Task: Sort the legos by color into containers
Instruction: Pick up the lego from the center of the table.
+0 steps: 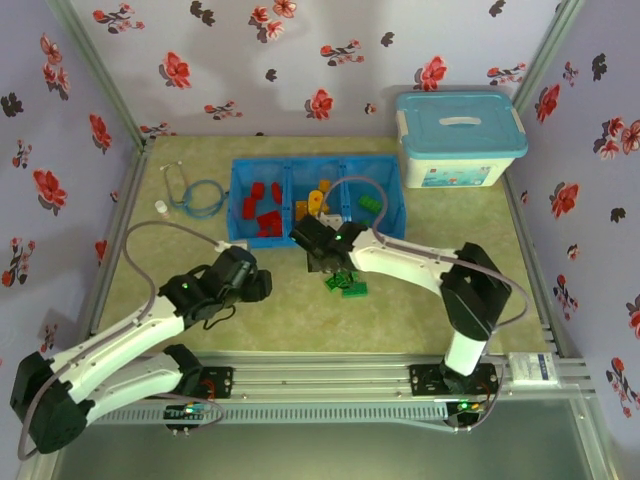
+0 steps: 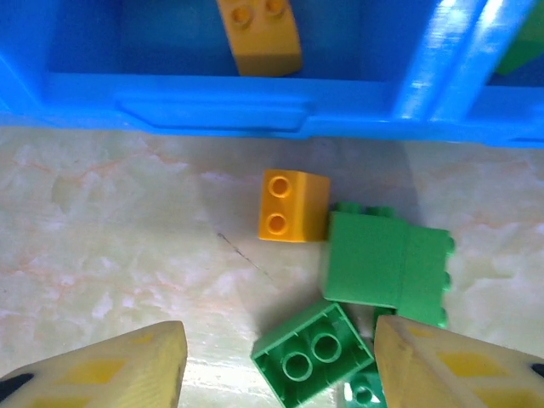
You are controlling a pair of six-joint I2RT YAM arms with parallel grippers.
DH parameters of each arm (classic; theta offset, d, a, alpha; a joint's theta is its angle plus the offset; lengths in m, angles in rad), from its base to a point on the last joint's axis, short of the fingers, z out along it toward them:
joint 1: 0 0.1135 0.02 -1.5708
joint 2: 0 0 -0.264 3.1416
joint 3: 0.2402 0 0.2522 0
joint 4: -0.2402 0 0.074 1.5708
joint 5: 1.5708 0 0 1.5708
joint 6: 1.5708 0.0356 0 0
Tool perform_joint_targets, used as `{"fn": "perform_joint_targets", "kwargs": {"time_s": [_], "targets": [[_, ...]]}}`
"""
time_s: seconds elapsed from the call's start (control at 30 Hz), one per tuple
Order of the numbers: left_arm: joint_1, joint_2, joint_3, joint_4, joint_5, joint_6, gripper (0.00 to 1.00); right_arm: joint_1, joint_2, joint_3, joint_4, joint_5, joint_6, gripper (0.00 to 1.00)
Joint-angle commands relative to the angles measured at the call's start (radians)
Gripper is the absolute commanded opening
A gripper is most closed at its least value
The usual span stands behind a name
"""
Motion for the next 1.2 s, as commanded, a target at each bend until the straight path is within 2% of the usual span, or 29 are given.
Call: {"fn": "perform_joint_targets", "kwargs": {"time_s": [0.0, 0.43, 0.63, 0.87, 1.17], "targets": [[-0.009, -0.050, -0.018, -0.031, -0.040, -0.036, 0.68, 0.001, 0.072, 0.083, -0.068, -0.009, -0.026, 0.58], [-0.010, -0.097, -0.040, -0.058, -0.054, -0.044, 0.68, -0.037, 0.244, 0.195, -0.117, 0.009, -0.031, 0.50], [-0.009, -0.099, -0.049, -0.053, -0.054, -0.045, 0.68, -0.052, 0.281, 0.209, -0.139, 0.046, -0.031, 0.50], [-0.009, -0.093, -0.051, -0.046, -0.054, -0.046, 0.68, -0.066, 0.322, 0.212, -0.119, 0.032, -0.044, 0.49], [-0.010, -0.090, -0.052, -0.041, -0.054, -0.049, 0.67, -0.068, 0.339, 0.200, -0.111, 0.030, -0.041, 0.39]]}}
